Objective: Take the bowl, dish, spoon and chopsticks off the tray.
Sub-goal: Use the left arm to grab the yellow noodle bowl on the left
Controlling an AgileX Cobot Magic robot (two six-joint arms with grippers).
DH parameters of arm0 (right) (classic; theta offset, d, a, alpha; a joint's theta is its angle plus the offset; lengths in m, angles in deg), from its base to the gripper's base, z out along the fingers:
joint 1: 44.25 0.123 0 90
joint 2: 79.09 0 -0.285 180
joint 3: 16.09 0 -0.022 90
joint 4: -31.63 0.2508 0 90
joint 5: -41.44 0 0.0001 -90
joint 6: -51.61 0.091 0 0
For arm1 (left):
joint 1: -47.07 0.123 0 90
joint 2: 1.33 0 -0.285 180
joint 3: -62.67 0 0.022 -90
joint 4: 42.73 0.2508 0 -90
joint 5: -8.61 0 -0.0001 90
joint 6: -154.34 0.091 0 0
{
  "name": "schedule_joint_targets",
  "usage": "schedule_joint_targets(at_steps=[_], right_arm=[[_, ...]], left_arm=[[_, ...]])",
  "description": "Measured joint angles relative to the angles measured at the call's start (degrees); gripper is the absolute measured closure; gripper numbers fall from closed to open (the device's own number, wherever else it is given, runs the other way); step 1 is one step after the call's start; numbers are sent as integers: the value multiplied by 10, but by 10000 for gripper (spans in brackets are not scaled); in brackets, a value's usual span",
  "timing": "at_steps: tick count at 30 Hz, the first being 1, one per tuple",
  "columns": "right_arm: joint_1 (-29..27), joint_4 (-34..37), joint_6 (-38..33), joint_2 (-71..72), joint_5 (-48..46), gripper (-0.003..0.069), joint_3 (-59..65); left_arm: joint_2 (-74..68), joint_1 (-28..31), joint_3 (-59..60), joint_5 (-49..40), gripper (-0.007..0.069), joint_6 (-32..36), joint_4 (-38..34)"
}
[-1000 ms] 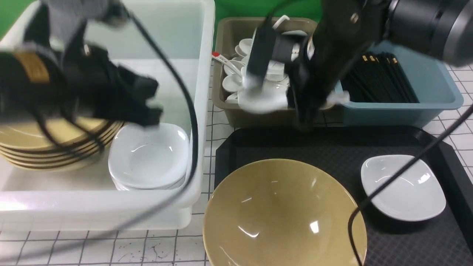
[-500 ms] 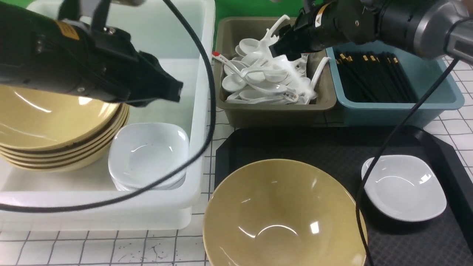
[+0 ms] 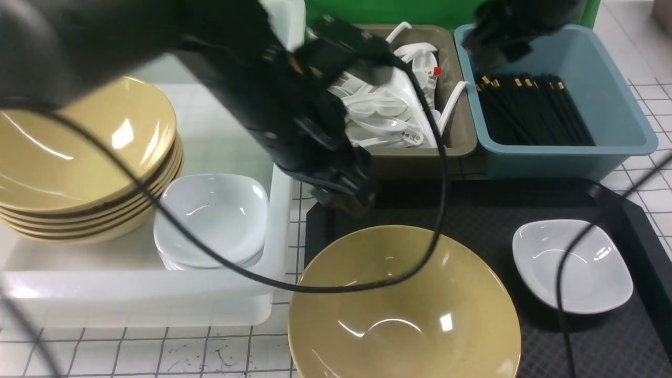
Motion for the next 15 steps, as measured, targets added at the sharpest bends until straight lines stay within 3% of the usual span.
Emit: schedule_joint_targets(at_steps=[3,6,11,15], right_arm=[[0,16,-3,78,-3,561,83],[0,24,-17,154,-6,620,151],[0,26,-25,239,-5,622,251],[0,26,-25,280,9,622,298]], left_arm=[[-60,-12,-11,13,141,16,9],[-109,-17,-14,26,98,18,10],[-167,-26,-14,30,109,17,16],[-186,-43,-14,30,232,-4,44]])
